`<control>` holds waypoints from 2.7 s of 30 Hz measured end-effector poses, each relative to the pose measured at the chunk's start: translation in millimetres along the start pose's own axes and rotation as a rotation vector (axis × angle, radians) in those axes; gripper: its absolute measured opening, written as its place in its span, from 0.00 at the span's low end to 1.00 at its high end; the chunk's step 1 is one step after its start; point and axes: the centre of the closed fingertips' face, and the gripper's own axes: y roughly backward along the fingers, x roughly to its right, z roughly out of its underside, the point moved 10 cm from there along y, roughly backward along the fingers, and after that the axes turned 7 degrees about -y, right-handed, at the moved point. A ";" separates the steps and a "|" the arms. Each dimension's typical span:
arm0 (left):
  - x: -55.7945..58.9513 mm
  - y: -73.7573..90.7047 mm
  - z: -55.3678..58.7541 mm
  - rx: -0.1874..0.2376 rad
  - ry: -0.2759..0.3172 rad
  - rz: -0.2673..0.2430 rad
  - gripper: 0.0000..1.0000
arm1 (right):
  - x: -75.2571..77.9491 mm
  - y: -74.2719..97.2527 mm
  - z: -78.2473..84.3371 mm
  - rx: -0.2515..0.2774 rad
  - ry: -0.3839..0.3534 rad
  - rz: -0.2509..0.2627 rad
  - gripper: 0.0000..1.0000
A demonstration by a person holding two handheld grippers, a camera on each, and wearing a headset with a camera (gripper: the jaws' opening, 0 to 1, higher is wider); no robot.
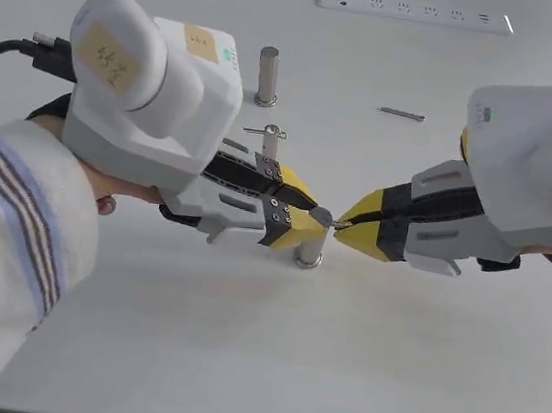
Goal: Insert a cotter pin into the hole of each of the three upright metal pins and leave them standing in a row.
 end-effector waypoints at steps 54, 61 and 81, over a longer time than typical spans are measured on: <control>37.6 37.0 19.0 0.123 0.148 -0.085 0.99 | -9.5 -19.4 23.8 0.195 -0.270 -0.017 0.34; 43.0 44.6 23.9 0.107 0.167 -0.134 0.99 | -7.8 -25.7 26.3 0.239 -0.302 -0.026 0.33; 51.7 78.8 34.8 0.100 0.235 -0.276 0.99 | -5.7 -40.4 28.5 0.300 -0.255 -0.035 0.11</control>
